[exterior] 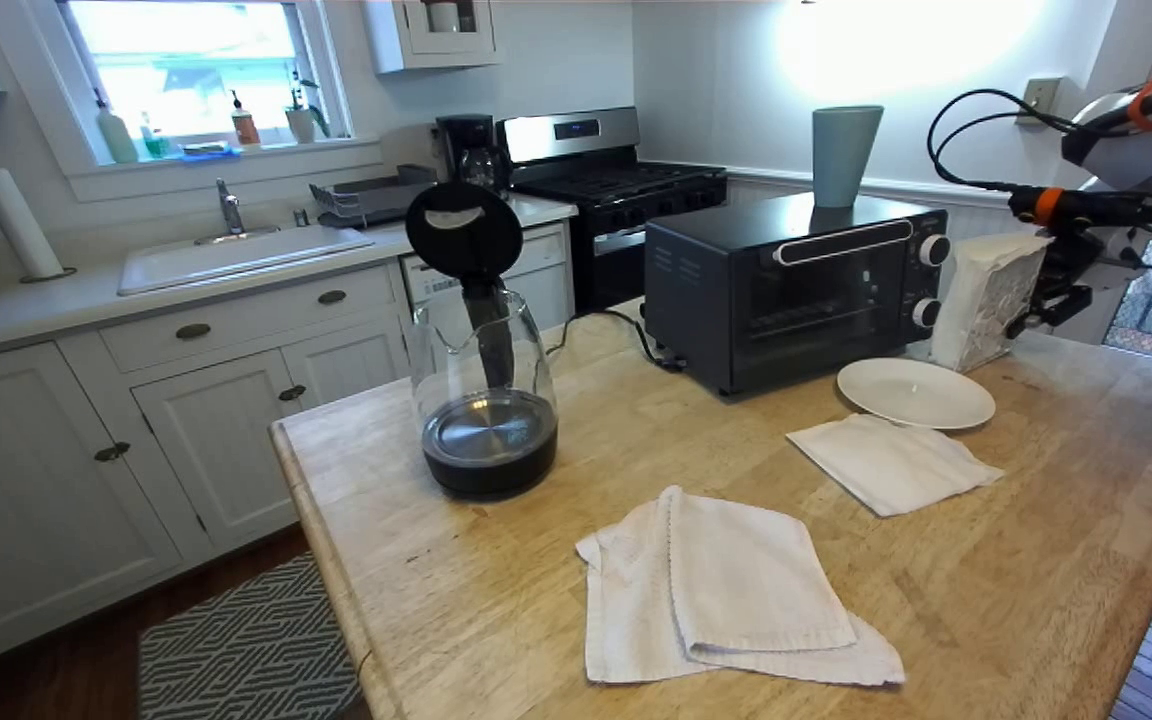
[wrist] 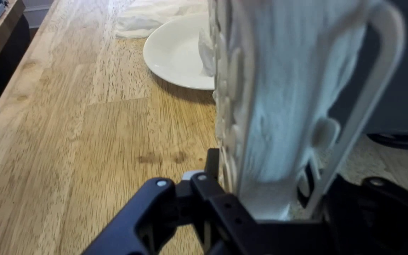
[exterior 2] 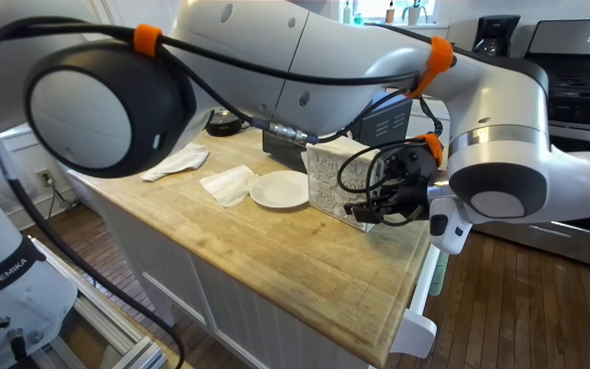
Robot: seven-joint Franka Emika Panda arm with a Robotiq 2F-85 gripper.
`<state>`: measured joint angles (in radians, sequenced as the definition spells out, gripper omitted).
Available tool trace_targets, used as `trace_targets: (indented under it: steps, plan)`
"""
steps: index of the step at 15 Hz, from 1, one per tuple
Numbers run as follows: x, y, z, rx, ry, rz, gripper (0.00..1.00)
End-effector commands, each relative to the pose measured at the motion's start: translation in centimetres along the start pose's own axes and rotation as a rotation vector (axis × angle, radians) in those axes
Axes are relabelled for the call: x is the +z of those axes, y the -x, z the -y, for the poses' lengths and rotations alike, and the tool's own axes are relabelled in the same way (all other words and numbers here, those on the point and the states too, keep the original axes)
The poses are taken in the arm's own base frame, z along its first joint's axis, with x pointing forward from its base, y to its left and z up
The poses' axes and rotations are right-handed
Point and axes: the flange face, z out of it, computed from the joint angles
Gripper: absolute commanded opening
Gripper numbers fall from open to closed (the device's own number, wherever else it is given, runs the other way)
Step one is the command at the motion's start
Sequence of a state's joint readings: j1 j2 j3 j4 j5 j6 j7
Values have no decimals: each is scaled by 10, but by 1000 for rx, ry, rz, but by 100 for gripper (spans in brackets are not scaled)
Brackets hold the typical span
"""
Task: Put the paper towel container on the oven
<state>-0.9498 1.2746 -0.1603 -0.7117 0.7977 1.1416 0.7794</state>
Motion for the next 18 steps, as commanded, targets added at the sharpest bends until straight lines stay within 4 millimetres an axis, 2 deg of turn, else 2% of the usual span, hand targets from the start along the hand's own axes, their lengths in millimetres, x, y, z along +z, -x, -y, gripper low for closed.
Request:
trace_targets:
  steps: [1,4,8,15,18]
  plan:
    - [-7,3,0,14,-15,37,21]
    - [-11,4,-5,20,-15,62,16]
    - [-23,8,-19,9,-9,108,16]
    - [-53,20,-44,-14,-14,128,16]
    - [-70,34,-45,-7,-52,117,16]
